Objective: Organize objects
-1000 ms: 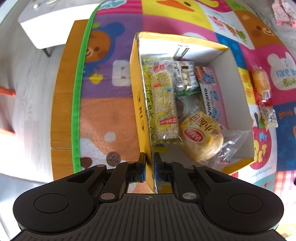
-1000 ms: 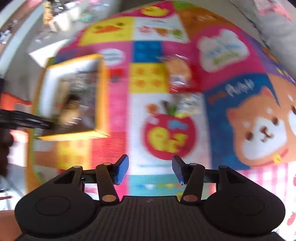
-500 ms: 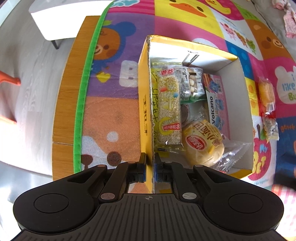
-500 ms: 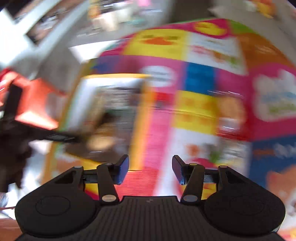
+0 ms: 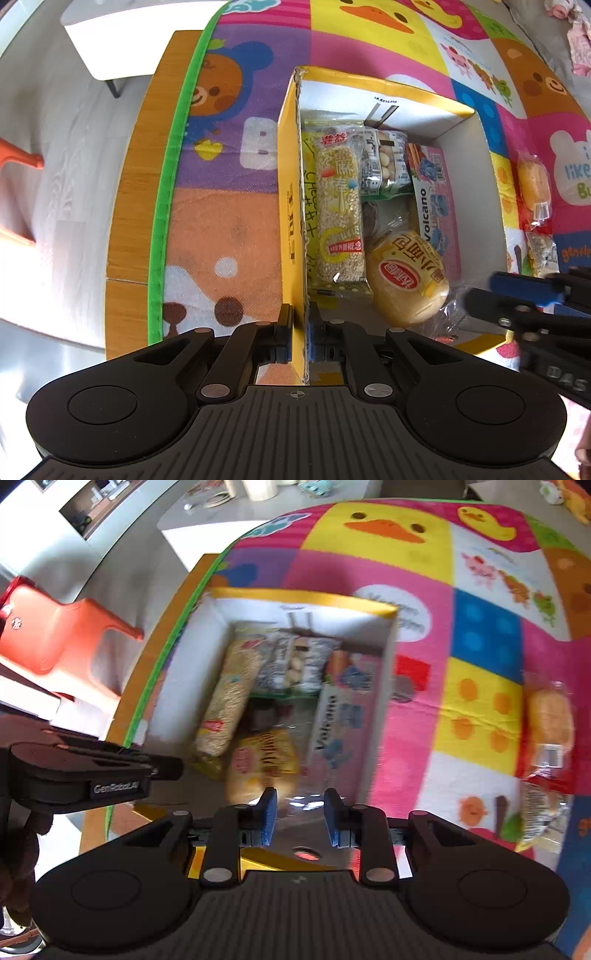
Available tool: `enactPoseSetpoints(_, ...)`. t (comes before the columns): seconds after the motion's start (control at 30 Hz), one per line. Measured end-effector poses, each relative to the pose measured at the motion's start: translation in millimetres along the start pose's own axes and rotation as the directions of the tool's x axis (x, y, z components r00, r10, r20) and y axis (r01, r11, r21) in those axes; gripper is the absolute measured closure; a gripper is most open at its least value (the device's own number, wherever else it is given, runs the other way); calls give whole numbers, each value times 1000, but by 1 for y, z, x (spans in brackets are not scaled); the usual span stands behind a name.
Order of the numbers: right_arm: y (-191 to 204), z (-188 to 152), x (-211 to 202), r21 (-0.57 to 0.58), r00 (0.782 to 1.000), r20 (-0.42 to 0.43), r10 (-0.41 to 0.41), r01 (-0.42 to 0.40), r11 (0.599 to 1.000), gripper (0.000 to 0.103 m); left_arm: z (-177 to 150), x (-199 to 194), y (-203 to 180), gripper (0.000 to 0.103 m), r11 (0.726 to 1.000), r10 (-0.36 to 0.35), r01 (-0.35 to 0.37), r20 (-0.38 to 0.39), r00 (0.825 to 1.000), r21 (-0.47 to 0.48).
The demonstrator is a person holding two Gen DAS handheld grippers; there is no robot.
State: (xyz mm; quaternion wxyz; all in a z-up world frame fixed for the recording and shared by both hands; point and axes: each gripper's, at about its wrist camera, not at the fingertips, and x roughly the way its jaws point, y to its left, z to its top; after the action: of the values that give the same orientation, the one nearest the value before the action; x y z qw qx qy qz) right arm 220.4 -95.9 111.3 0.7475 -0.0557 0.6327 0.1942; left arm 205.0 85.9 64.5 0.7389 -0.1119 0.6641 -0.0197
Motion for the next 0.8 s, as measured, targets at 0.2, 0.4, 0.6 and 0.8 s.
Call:
enactPoseSetpoints(0.2, -26, -24, -23, 33, 1000, -4, 18, -18, 999, 75, -2, 4, -4, 94, 1000, 23, -23, -17, 1000, 5)
enactPoseSetpoints(0.4, -40, -29, -38, 205, 978, -1, 207, -202, 958, 75, -5, 4, -2, 94, 1000, 20, -20, -26, 999, -8)
enactPoseSetpoints(0.6, -11, -6, -2, 224, 958, -55, 281, -262, 939, 85, -4, 4, -2, 94, 1000, 16, -16, -23, 1000, -14)
enactPoseSetpoints(0.8, -5, 18, 15, 218, 973, -40, 226, -212, 953, 97, -5, 2, 0, 94, 999, 9, -10, -17, 1000, -31)
